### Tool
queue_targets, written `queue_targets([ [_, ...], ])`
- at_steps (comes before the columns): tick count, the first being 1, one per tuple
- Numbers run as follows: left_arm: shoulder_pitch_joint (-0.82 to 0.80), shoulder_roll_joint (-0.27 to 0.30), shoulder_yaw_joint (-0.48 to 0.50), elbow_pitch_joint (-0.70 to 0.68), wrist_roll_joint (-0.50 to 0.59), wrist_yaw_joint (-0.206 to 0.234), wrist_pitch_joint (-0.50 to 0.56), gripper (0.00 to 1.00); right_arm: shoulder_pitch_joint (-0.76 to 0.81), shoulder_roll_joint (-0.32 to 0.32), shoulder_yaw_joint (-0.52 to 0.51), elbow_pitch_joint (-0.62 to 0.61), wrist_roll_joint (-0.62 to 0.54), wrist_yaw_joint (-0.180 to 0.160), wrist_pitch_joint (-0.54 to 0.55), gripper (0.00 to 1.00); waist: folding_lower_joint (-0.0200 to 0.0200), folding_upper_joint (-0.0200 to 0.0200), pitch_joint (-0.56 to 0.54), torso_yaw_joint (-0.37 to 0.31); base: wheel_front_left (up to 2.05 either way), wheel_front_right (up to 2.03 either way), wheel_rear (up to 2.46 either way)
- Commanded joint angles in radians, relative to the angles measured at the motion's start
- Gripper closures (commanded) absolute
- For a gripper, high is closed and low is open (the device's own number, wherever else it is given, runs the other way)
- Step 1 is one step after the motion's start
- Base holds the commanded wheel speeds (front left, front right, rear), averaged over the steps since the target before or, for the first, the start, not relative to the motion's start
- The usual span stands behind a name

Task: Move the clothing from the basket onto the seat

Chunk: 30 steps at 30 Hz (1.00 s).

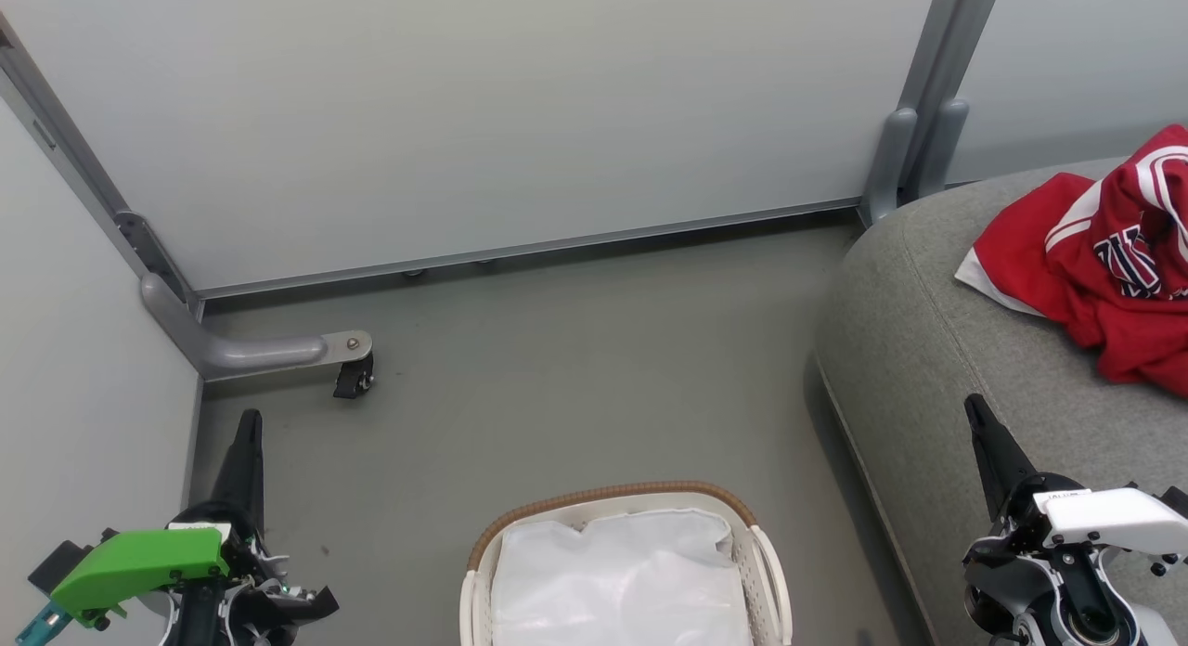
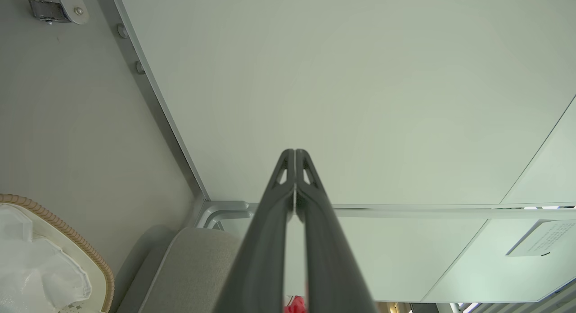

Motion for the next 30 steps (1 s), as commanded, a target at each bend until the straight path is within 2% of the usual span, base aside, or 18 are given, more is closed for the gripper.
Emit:
queue_targets([
  [1, -0.011, 0.005, 0.002, -0.003, -0.003, -0.004, 0.003, 1.00, -0.008, -0.006, -0.002, -0.004, 0.003, -0.001, 0.004, 1.00, 0.0000, 0.0000, 0.000, 0.000, 0.00, 0.00, 0.00],
  [30, -0.011, 0.005, 0.002, -0.003, -0.003, -0.004, 0.003, 1.00, -0.008, -0.006, -0.002, -0.004, 0.003, -0.001, 0.003, 1.00, 0.0000, 0.0000, 0.000, 0.000, 0.00, 0.00, 0.00],
])
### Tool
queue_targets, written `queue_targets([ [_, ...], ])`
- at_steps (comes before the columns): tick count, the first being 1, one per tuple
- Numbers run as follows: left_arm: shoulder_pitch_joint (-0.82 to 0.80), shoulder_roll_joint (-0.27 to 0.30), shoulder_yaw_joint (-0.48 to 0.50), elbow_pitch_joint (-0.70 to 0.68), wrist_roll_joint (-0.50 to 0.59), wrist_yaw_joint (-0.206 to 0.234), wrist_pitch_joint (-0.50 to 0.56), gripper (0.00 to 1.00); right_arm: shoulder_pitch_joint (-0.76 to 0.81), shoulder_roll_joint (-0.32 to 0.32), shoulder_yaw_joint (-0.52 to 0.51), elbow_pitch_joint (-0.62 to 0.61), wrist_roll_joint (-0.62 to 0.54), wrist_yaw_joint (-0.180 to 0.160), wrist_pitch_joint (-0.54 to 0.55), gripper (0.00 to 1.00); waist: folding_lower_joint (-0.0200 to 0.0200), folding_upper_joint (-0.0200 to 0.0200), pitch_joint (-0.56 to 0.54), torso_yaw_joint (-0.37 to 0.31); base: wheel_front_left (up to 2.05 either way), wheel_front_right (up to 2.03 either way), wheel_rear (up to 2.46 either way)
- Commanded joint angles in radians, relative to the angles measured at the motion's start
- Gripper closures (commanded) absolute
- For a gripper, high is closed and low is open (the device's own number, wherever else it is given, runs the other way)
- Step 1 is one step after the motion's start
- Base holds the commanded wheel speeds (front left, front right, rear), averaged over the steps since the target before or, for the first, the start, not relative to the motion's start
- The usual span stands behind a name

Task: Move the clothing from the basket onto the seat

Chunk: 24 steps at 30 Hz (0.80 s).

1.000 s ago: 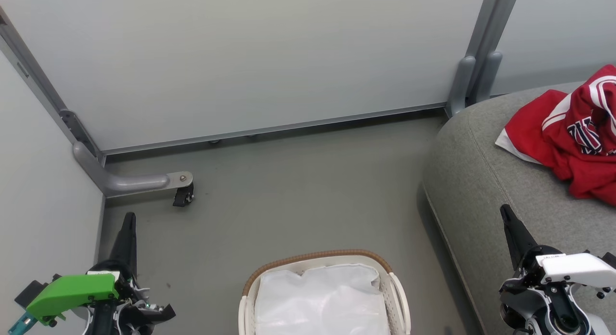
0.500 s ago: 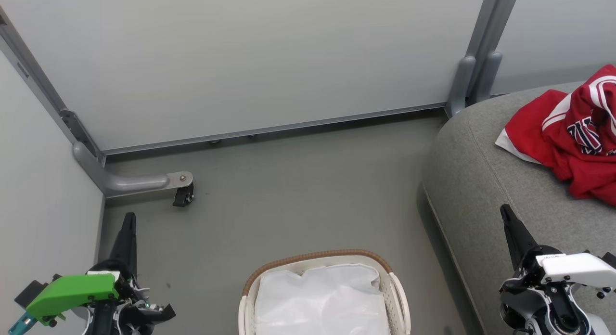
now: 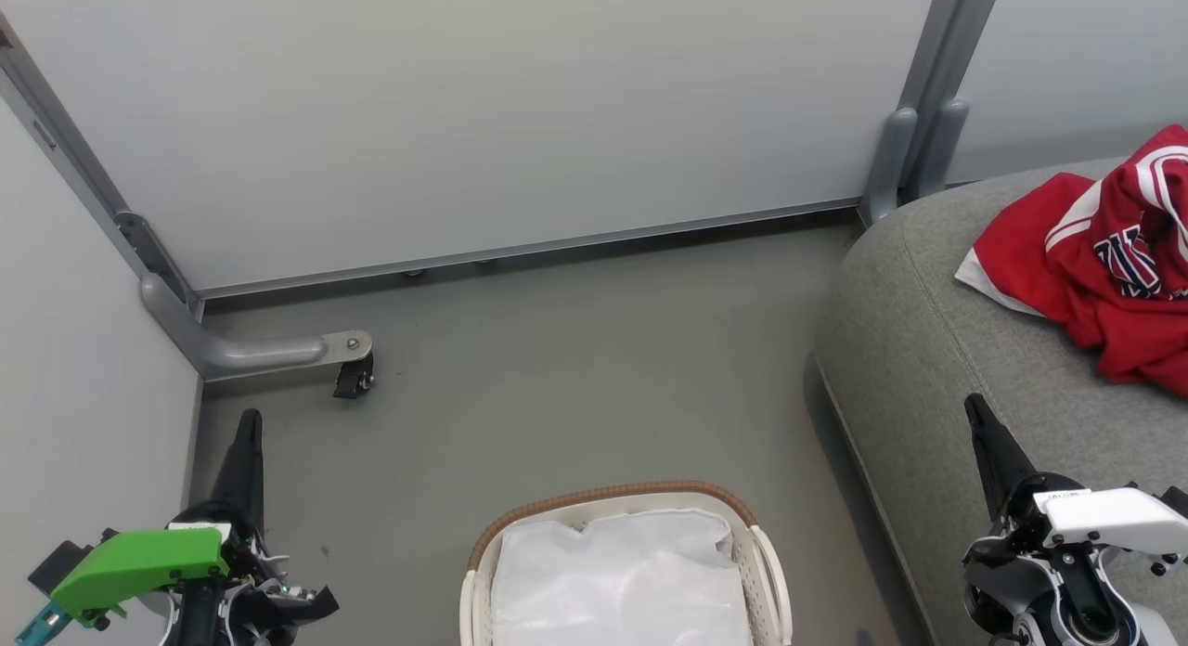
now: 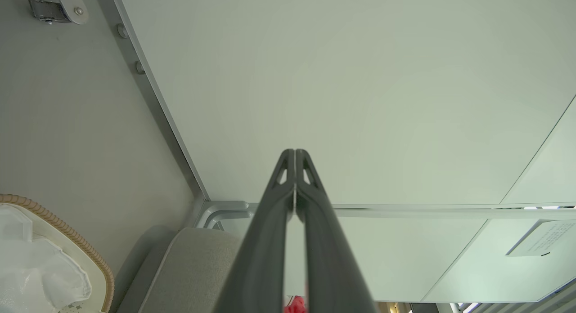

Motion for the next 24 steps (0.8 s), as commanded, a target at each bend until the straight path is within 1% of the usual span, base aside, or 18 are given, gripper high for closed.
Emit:
queue_targets([
  [1, -0.011, 0.005, 0.002, -0.002, -0.003, -0.004, 0.003, 1.00, -0.008, -0.006, -0.002, -0.004, 0.003, -0.001, 0.003, 1.00, 0.0000, 0.0000, 0.000, 0.000, 0.00, 0.00, 0.00],
  [24, -0.011, 0.005, 0.002, -0.003, -0.003, -0.005, 0.003, 1.00, -0.007, -0.006, -0.002, -0.004, 0.003, -0.001, 0.003, 1.00, 0.0000, 0.0000, 0.000, 0.000, 0.00, 0.00, 0.00],
])
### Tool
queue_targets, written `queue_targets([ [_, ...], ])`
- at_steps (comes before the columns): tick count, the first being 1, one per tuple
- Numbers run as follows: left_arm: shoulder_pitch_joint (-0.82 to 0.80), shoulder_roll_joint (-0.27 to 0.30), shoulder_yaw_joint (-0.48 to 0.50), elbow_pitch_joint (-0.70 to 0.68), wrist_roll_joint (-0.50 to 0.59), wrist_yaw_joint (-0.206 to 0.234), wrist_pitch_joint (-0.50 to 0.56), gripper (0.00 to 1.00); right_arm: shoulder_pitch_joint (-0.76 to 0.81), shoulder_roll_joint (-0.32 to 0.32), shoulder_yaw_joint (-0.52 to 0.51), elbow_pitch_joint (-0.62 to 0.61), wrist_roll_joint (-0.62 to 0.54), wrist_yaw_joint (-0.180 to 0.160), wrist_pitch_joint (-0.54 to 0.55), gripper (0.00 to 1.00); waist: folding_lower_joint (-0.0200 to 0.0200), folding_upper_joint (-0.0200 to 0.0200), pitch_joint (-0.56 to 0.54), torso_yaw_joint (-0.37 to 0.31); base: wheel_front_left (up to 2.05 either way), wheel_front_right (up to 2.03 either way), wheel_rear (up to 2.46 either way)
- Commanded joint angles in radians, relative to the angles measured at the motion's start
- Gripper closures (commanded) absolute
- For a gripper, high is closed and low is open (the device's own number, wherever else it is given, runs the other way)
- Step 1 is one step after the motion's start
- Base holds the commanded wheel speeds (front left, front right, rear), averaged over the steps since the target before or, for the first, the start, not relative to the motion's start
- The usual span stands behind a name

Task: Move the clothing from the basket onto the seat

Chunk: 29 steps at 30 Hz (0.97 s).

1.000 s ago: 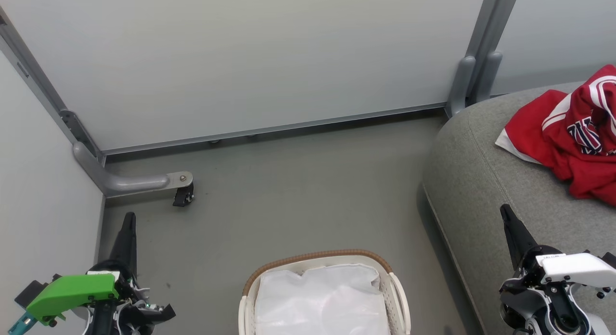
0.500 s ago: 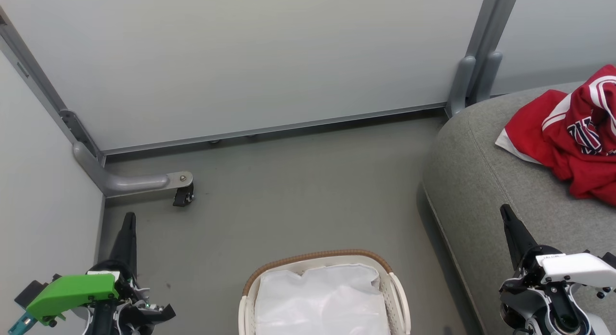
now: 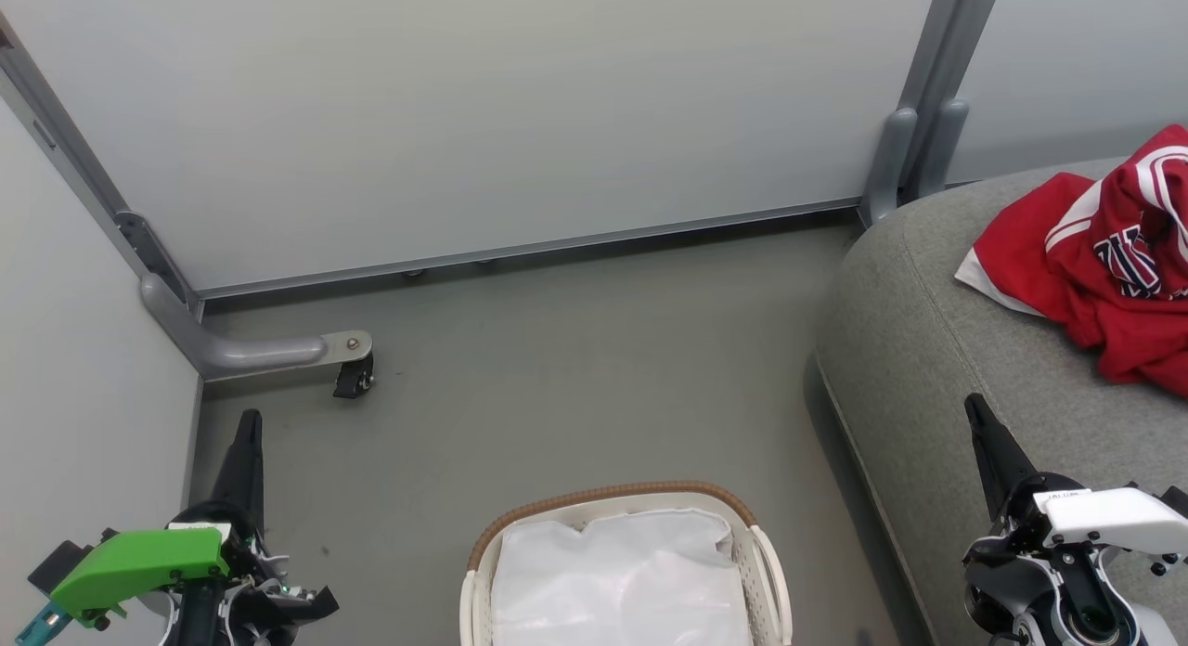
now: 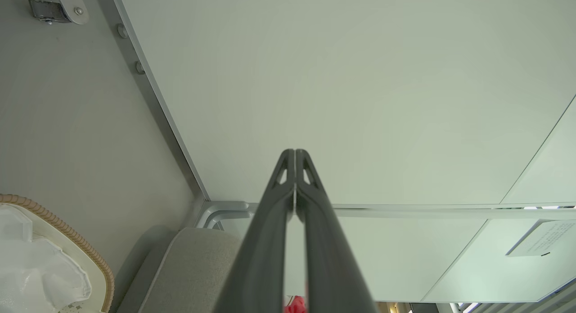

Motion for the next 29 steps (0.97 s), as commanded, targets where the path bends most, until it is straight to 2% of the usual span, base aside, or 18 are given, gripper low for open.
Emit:
queue_targets([
  [1, -0.011, 0.005, 0.002, -0.003, -0.003, -0.005, 0.003, 1.00, -0.007, -0.006, -0.002, -0.004, 0.003, -0.001, 0.003, 1.00, 0.0000, -0.0001, 0.000, 0.000, 0.00, 0.00, 0.00],
  [29, -0.011, 0.005, 0.002, -0.003, -0.003, -0.005, 0.003, 1.00, -0.007, -0.006, -0.001, -0.004, 0.003, -0.001, 0.003, 1.00, 0.0000, -0.0001, 0.000, 0.000, 0.00, 0.00, 0.00],
])
